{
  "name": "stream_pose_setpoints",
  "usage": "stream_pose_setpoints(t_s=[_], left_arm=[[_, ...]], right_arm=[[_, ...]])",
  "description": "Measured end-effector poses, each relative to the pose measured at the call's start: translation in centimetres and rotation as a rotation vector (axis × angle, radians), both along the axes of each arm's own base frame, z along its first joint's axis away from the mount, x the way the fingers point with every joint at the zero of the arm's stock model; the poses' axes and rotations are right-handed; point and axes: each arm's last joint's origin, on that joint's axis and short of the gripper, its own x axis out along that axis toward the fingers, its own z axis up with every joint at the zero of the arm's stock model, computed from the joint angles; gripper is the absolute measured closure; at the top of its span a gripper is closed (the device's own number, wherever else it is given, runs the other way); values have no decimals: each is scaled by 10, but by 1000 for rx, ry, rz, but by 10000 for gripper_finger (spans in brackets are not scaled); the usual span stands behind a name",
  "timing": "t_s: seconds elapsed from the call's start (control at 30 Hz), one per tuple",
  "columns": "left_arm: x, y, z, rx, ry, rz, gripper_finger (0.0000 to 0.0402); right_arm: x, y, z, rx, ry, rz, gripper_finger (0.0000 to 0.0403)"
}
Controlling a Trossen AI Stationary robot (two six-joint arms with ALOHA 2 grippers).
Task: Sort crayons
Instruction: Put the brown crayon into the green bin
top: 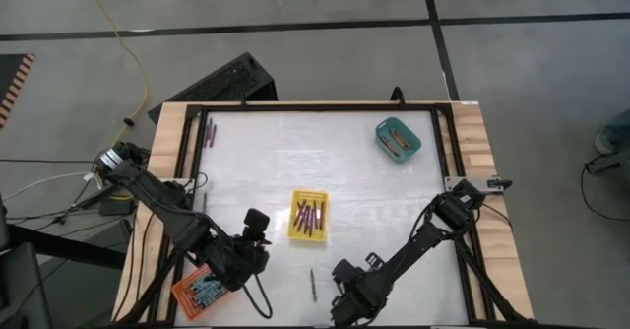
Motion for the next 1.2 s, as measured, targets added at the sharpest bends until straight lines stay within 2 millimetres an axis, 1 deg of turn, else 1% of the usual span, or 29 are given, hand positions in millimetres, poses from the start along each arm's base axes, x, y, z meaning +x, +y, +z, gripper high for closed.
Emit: stream_pose_setpoints(t_s=[0.07,0.1,0.23,0.37,0.47,0.63,0.73,0.93,1.07,1.2], left_arm=[[-1,-2,0,12,-6,-8,268],[-2,-2,0,17,-9,-8,268],[-3,-4,0,30,-19,-10,268],[-5,-6,1,32,-28,-3,268],[-6,-7,1,33,-30,-8,268],[-5,-9,1,16,-45,-3,268],[-5,-9,2,10,-49,0,268],[-4,-9,2,-6,-56,13,268],[-3,-10,3,-19,-65,19,268],[-3,-10,3,-31,-67,32,268]], right_arm=[[-1,-2,0,-20,18,43,389],[0,-3,0,-31,23,59,394],[2,-12,2,-64,50,93,399],[6,-27,8,-125,73,124,400],[8,-43,20,-192,73,126,401],[8,-74,50,-270,85,131,402],[10,-96,69,-299,65,143,402],[15,-153,108,-353,50,165,402],[11,-194,133,-374,45,161,402],[3,-234,154,-384,44,141,403]])
